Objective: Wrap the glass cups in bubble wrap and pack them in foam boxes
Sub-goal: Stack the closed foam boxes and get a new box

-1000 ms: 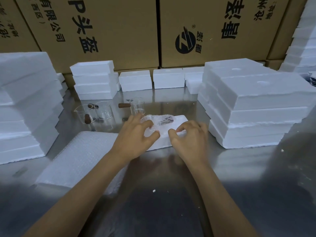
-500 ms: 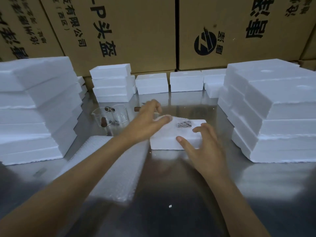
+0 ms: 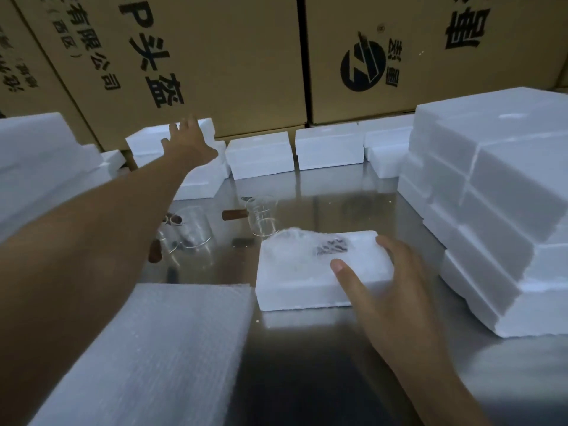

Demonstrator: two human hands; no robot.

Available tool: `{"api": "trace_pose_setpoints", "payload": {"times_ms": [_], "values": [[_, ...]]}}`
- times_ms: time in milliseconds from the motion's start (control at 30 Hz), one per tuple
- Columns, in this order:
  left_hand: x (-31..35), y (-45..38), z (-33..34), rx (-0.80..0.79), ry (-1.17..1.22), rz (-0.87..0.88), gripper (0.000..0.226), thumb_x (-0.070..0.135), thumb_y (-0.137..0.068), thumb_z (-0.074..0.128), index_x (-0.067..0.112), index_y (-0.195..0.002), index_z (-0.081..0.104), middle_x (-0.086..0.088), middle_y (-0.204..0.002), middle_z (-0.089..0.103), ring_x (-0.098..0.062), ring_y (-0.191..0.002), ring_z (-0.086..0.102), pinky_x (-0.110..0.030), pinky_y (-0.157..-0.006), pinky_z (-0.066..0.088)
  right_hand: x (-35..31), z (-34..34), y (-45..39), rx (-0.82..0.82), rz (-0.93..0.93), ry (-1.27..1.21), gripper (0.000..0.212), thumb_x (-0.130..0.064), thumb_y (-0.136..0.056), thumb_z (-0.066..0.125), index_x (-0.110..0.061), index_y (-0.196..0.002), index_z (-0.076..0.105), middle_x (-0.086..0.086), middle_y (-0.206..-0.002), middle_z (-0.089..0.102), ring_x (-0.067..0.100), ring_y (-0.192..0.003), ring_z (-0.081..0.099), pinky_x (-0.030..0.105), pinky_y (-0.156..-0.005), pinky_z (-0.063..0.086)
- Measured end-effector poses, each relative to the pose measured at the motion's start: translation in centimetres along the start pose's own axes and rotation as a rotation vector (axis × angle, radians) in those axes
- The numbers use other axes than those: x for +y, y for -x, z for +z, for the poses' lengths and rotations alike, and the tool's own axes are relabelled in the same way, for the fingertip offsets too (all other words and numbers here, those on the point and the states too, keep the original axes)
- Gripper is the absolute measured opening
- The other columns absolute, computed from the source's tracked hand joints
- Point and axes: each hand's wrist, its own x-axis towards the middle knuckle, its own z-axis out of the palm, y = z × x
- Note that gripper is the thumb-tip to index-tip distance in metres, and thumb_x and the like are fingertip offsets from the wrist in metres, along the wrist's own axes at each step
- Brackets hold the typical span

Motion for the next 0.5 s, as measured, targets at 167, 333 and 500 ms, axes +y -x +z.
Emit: {"api": "trace_pose_setpoints", "payload": {"times_ms": [167, 333, 500], "values": [[1.0, -0.5, 1.9, 0.134, -0.188, 0.008, 0.072, 0.019, -0.087, 0.068, 0.008, -0.147, 0.029, -0.02, -0.15, 0.03, -0.038, -0.142, 0.023, -0.058, -0.109, 0.029, -0.3, 0.0, 0.0, -0.031, 0.034, 0.044, 0.067, -0.082, -0.073, 0.049, -0.048, -0.129, 0.036, -0.032, -0.119, 0.033, -0.002, -0.114, 0.035, 0.04, -0.108, 0.042], [0.8, 1.0, 0.8, 0.308, -0.234, 0.046, 0.066, 0.018, -0.086, 0.069, 0.003, -0.14, 0.036, -0.024, -0.141, 0.037, -0.039, -0.134, 0.032, -0.057, -0.103, 0.035, -0.6, -0.2, 0.2, -0.001, -0.01, 0.006, 0.063, -0.077, -0.076, 0.049, -0.04, -0.128, 0.046, -0.028, -0.122, 0.042, 0.003, -0.121, 0.043, 0.039, -0.109, 0.04], [1.4, 4.2, -3.4, 0.475, -0.02, 0.227, 0.053, 0.026, -0.089, 0.066, 0.0, -0.129, 0.042, -0.023, -0.131, 0.044, -0.039, -0.121, 0.041, -0.049, -0.085, 0.045, -0.8, -0.4, 0.3, 0.001, -0.031, -0.002, 0.056, -0.065, -0.083, 0.053, -0.033, -0.129, 0.049, -0.024, -0.124, 0.045, 0.006, -0.124, 0.043, 0.034, -0.107, 0.037]]}}
